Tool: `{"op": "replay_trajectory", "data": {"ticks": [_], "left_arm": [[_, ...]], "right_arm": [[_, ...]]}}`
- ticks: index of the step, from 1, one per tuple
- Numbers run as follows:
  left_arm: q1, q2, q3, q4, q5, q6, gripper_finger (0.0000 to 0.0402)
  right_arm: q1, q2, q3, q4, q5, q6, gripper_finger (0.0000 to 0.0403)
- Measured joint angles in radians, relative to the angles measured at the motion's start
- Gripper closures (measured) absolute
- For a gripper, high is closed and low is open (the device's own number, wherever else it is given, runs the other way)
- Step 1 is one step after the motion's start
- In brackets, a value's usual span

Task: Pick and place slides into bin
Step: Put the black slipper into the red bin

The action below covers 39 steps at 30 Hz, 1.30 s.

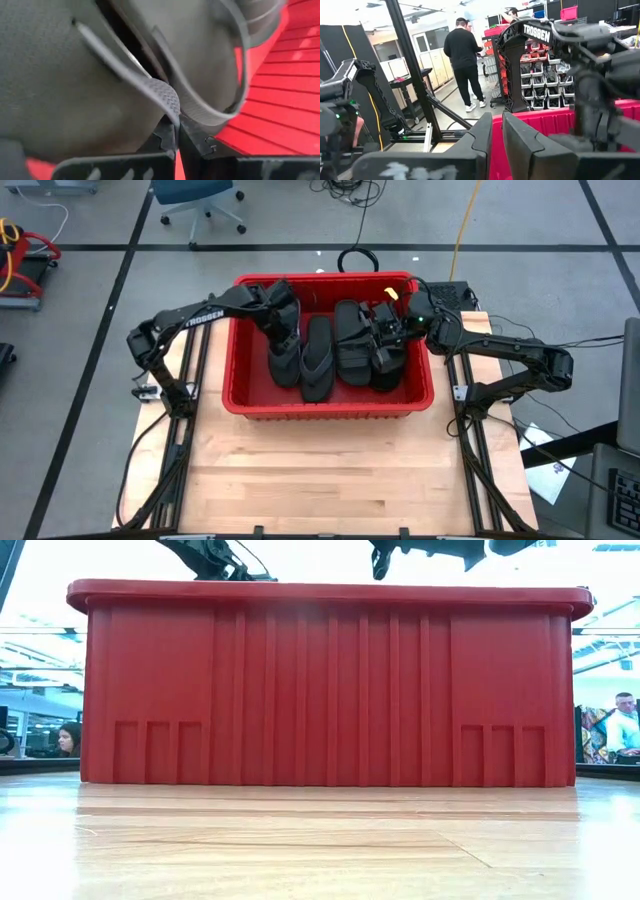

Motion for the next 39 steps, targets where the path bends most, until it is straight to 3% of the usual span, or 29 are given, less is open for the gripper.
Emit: {"op": "replay_trajectory", "data": {"ticks": [9, 19, 27, 30, 39], "left_arm": [[-0.011, 0.001, -0.197, 0.214, 0.055, -0.112, 0.0401], [-0.020, 0.001, -0.199, 0.300, 0.090, -0.136, 0.0401], [-0.024, 0.001, -0.199, 0.296, 0.092, -0.056, 0.0401], [-0.024, 0.001, -0.199, 0.295, 0.146, -0.011, 0.0401], [-0.024, 0.001, -0.199, 0.294, 0.137, -0.047, 0.0387]], "right_arm": [[0.000, 0.000, 0.000, 0.000, -0.001, 0.006, 0.0369], [0.000, 0.000, 0.000, 0.000, -0.001, 0.000, 0.0369], [0.000, 0.000, 0.000, 0.000, -0.001, 0.000, 0.0369], [0.000, 0.000, 0.000, 0.000, 0.000, 0.000, 0.0369], [0.000, 0.000, 0.000, 0.000, 0.001, 0.003, 0.0369]]}}
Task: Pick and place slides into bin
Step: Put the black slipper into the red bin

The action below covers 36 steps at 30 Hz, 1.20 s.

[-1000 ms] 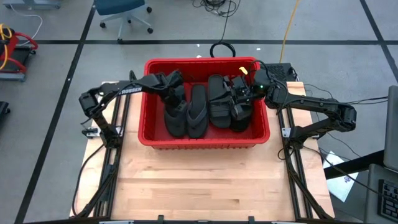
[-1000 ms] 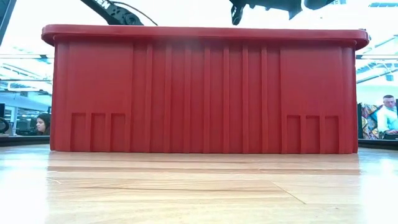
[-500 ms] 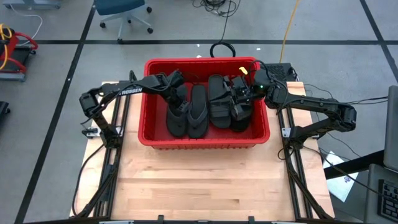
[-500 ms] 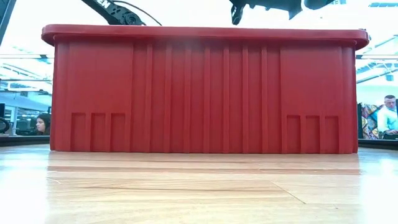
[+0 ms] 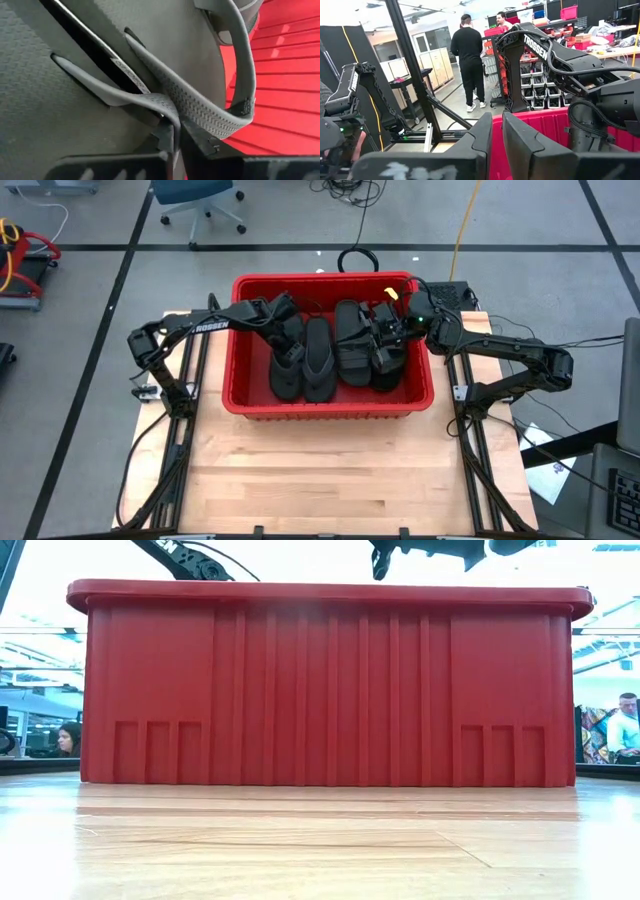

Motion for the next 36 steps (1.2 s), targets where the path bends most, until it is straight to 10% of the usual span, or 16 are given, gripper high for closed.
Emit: {"op": "replay_trajectory", "data": {"ticks": [18, 36], "left_arm": [[0.000, 0.000, 0.000, 0.003, 0.012, -0.013, 0.0180], [0.000, 0.000, 0.133, -0.127, -0.017, 0.079, 0.0107]], "right_arm": [[0.000, 0.000, 0.000, 0.000, 0.002, 0.004, 0.0369], [-0.001, 0.000, 0.000, -0.030, 0.084, 0.015, 0.0369]]}}
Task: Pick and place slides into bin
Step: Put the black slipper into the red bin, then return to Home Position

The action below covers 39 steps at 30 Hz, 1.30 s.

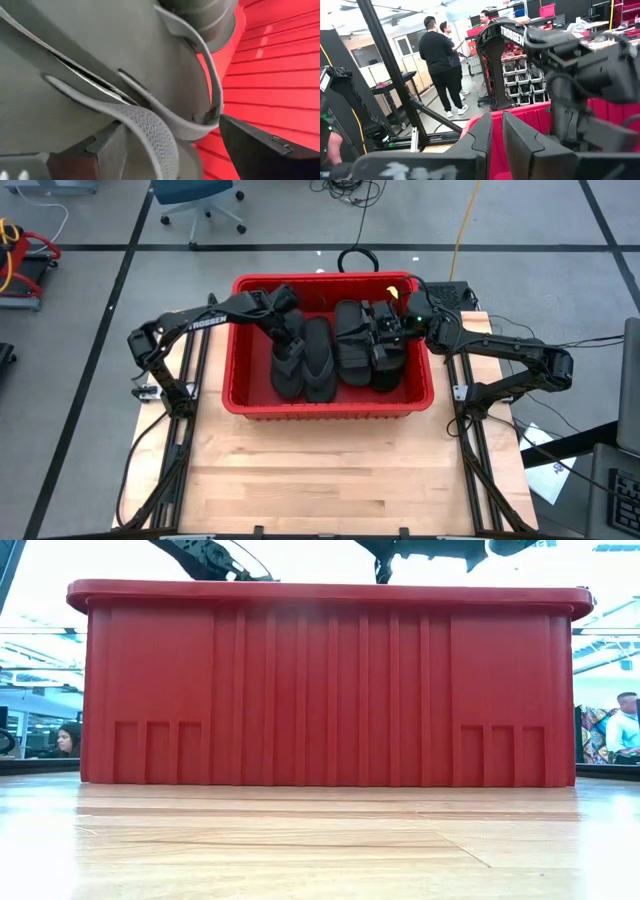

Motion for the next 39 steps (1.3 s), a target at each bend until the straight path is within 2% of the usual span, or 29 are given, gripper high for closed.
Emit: {"op": "replay_trajectory", "data": {"ticks": [6, 11, 16, 20, 24, 28, 31, 33, 36, 39], "left_arm": [[0.000, -0.001, 0.129, -0.121, -0.068, 0.118, 0.0102], [0.000, -0.002, 0.176, -0.168, -0.073, 0.108, 0.0105], [-0.003, -0.008, 0.176, -0.179, -0.028, 0.107, 0.0105], [-0.030, -0.083, 0.176, -0.158, 0.023, 0.188, 0.0113], [-0.098, -0.227, 0.176, -0.129, 0.018, 0.347, 0.0164], [-0.225, -0.369, 0.177, -0.146, -0.071, 0.600, 0.0236], [-0.327, -0.438, 0.176, -0.169, -0.152, 0.719, 0.0293], [-0.389, -0.476, 0.176, -0.178, -0.254, 0.716, 0.0330], [-0.445, -0.528, 0.176, -0.219, -0.377, 0.618, 0.0384], [-0.468, -0.596, 0.170, -0.222, -0.434, 0.477, 0.0394]], "right_arm": [[0.000, 0.000, 0.000, 0.000, 0.000, 0.000, 0.0369], [-0.007, 0.000, 0.000, -0.002, -0.003, 0.035, 0.0369], [-0.006, 0.000, 0.000, -0.007, -0.004, 0.031, 0.0369], [-0.006, -0.012, 0.000, -0.016, -0.004, -0.032, 0.0376], [-0.006, -0.054, 0.000, -0.064, -0.026, -0.069, 0.0398], [-0.001, -0.119, 0.000, -0.233, -0.111, -0.237, 0.0398], [0.011, -0.172, 0.000, -0.375, -0.071, -0.339, 0.0402], [0.017, -0.202, -0.001, -0.445, -0.004, -0.355, 0.0402], [0.033, -0.257, -0.001, -0.498, 0.043, -0.338, 0.0402], [0.073, -0.318, -0.001, -0.531, 0.077, -0.295, 0.0402]]}}
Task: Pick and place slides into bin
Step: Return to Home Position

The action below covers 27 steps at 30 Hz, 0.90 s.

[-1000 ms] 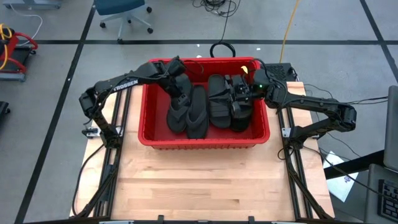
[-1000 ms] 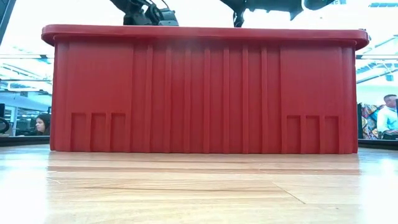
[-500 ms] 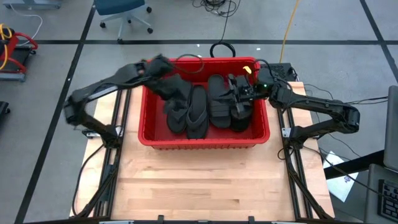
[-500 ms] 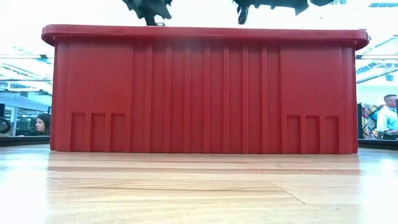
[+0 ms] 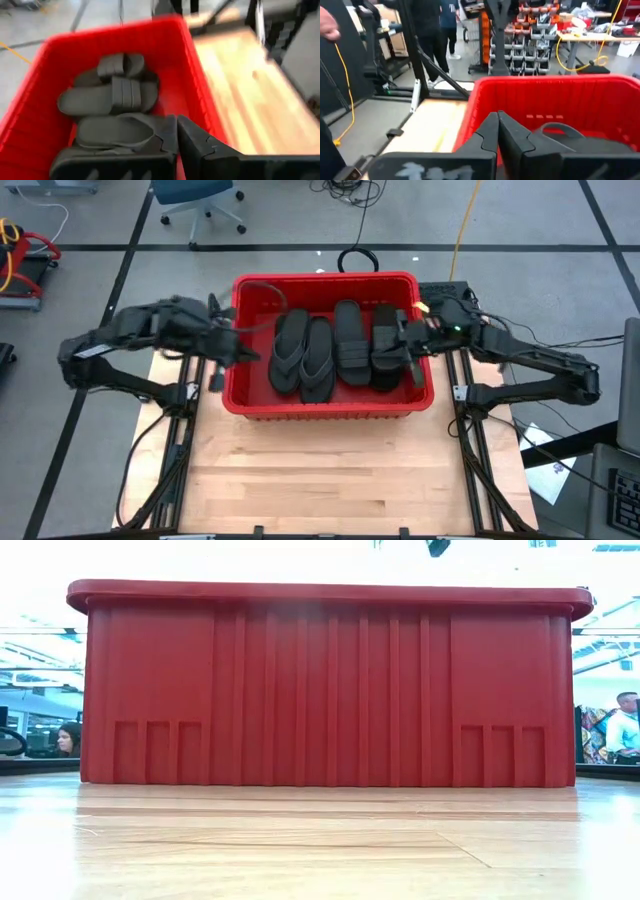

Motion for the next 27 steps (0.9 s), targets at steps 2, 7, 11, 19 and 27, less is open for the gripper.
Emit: {"op": "replay_trajectory", "data": {"ticks": [2, 7, 11, 19, 27], "left_arm": [[-0.026, -0.065, -0.027, 0.035, -0.016, -0.049, 0.0398], [-0.067, -0.244, -0.233, 0.270, -0.097, -0.112, 0.0400], [-0.069, -0.371, -0.460, 0.594, -0.080, -0.143, 0.0400], [-0.068, -0.521, -0.691, 0.645, -0.008, -0.207, 0.0401], [-0.069, -0.713, -0.730, 0.628, -0.037, -0.266, 0.0401]], "right_arm": [[0.041, -0.038, -0.010, 0.011, 0.030, 0.022, 0.0402], [0.162, -0.101, -0.159, 0.230, 0.115, 0.129, 0.0403], [0.258, -0.105, -0.328, 0.499, 0.258, 0.187, 0.0403], [0.427, -0.127, -0.407, 0.514, 0.529, 0.159, 0.0403], [0.500, -0.191, -0.407, 0.355, 0.651, 0.169, 0.0403]]}}
